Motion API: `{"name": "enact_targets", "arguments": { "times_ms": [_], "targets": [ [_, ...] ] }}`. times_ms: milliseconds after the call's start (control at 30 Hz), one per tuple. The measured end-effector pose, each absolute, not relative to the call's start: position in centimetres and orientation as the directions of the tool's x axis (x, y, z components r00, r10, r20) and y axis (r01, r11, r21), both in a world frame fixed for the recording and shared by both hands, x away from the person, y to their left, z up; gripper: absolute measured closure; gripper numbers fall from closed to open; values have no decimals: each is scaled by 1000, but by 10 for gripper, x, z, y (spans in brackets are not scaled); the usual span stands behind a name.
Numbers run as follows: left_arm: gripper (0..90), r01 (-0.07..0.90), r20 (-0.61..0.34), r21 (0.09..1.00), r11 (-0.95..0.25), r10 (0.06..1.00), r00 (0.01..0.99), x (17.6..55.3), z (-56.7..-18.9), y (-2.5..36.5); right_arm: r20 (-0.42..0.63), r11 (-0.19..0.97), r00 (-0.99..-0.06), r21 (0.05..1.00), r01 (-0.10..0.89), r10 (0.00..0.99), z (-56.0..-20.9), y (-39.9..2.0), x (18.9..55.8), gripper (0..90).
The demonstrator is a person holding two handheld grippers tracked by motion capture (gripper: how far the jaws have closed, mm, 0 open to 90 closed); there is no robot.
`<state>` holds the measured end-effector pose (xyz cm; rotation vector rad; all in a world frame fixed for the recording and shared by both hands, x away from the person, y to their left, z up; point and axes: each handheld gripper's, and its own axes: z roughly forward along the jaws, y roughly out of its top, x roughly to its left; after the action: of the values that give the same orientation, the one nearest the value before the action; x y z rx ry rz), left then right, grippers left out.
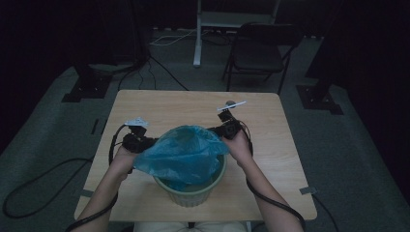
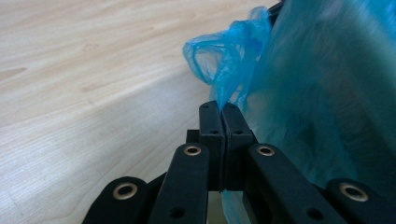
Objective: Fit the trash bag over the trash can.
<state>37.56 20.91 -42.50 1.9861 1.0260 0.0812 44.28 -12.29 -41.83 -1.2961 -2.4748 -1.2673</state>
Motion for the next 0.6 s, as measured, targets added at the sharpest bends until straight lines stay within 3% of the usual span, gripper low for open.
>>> {"name": "enact_targets", "arguments": {
  "times_ms": [167,300,433,600],
  "targets": [
    [897,616,-301,738,-276,683,666,373,-419,210,396,240,-659,711,661,640,-377,-139,433,625],
    [897,614,-305,741,-271,679,668,372,-417,210,408,203,-686,753,626,602,-353,-145,421,594],
    [897,618,-311,740,-267,679,665,372,-417,211,442,153,-762,811,565,474,-323,-147,387,507],
    [897,617,-311,740,-266,678,666,372,-416,213,446,183,-806,820,543,389,-319,-141,362,425]
  ]
}}
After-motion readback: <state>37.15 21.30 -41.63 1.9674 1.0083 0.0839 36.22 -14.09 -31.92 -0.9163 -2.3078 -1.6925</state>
